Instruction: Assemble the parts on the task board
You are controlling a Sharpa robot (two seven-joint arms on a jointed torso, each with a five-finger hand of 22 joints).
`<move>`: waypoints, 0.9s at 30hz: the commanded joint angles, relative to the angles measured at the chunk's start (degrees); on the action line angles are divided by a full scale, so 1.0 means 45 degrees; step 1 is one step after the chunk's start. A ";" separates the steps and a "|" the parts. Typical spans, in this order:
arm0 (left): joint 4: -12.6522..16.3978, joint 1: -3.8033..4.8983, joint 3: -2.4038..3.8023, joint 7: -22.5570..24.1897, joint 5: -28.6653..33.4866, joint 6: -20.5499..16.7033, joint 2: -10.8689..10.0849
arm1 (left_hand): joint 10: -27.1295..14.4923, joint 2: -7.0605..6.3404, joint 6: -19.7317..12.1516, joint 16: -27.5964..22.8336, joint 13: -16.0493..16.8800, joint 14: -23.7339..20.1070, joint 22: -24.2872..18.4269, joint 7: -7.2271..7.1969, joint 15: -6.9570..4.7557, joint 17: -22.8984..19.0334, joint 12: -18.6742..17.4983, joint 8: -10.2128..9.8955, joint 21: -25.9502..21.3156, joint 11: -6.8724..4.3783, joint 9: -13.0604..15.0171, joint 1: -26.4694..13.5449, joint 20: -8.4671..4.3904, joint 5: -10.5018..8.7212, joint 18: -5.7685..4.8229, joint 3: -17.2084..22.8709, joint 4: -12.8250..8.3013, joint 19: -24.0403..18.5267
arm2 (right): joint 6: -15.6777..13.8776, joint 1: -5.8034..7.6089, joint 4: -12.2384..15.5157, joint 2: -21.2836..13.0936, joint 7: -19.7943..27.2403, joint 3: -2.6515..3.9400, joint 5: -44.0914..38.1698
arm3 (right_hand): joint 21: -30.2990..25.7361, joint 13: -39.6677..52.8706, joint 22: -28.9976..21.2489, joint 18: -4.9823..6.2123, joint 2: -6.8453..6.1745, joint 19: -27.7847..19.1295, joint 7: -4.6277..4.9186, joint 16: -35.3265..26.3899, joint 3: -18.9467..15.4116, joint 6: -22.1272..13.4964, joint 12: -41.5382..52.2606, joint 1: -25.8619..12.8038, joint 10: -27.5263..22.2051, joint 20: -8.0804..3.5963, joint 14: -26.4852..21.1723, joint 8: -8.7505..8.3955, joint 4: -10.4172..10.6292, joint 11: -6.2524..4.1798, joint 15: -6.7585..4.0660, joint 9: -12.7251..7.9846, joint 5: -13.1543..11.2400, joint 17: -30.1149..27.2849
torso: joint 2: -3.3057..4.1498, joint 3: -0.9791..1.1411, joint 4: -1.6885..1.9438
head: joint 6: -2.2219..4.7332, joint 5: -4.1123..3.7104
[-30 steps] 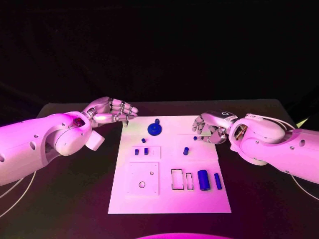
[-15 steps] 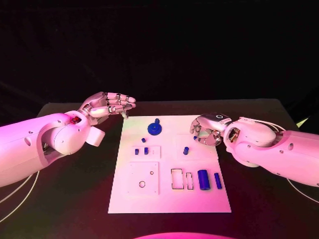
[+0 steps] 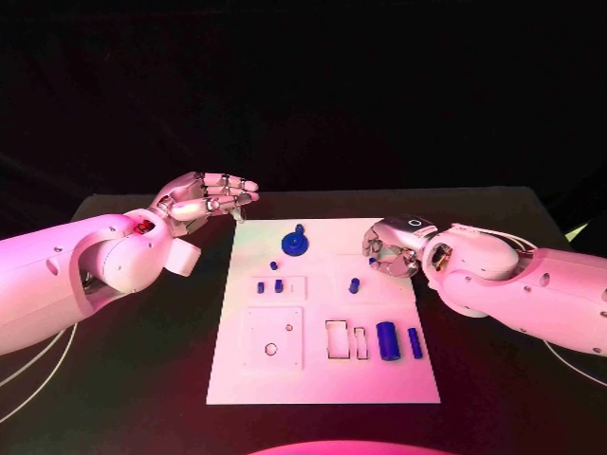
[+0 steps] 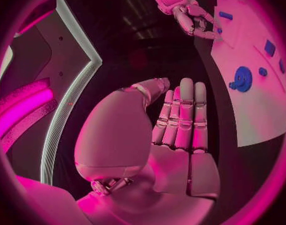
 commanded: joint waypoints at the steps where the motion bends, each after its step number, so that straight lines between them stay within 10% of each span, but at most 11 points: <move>1: 0.0042 0.0012 0.0011 0.0150 0.0165 0.0117 0.0010 | 0.0082 0.0144 0.0042 0.0027 -0.0011 0.0063 -0.0015 -0.0008 0.0007 0.0013 0.0041 0.0043 -0.0067 0.0029 0.0010 -0.0017 0.0011 0.0019 0.0092 -0.0054 -0.0003 0.0072 | 0.0495 -0.0127 0.0015 0.0064 0.0096 -0.0062 -0.0105 | 0.0357 0.0003 0.0651 -0.0245 0.0165 0.0164 -0.0081 0.0188 0.0184 0.0317 -0.0049 -0.0105 0.0385 -0.0049 0.0685 0.0129 -0.0166 -0.0100 -0.0160 0.0086 0.0008 0.0126 | -0.0004 0.0004 -0.0006 | -0.0037 0.0002; 27: 0.0001 0.0010 0.0006 -0.0065 0.0009 0.0275 0.0000 | 0.0316 0.0226 0.0302 0.0255 -0.0021 0.0462 -0.0009 -0.0100 -0.0090 0.0134 0.0212 0.0219 0.0042 -0.0073 0.0087 -0.0017 -0.0081 0.0031 0.0097 -0.0192 -0.0087 0.0410 | -0.0468 -0.0287 0.0214 0.0085 -0.0543 -0.0061 -0.0989 | 0.1729 0.0158 0.1612 -0.0453 0.0671 0.0546 -0.0333 0.0050 0.1618 0.1266 -0.0514 -0.0334 0.1866 -0.0386 0.0646 0.0413 -0.2095 -0.0456 -0.0507 0.0545 -0.0151 -0.0245 | -0.0004 0.0009 -0.0011 | -0.0078 -0.0036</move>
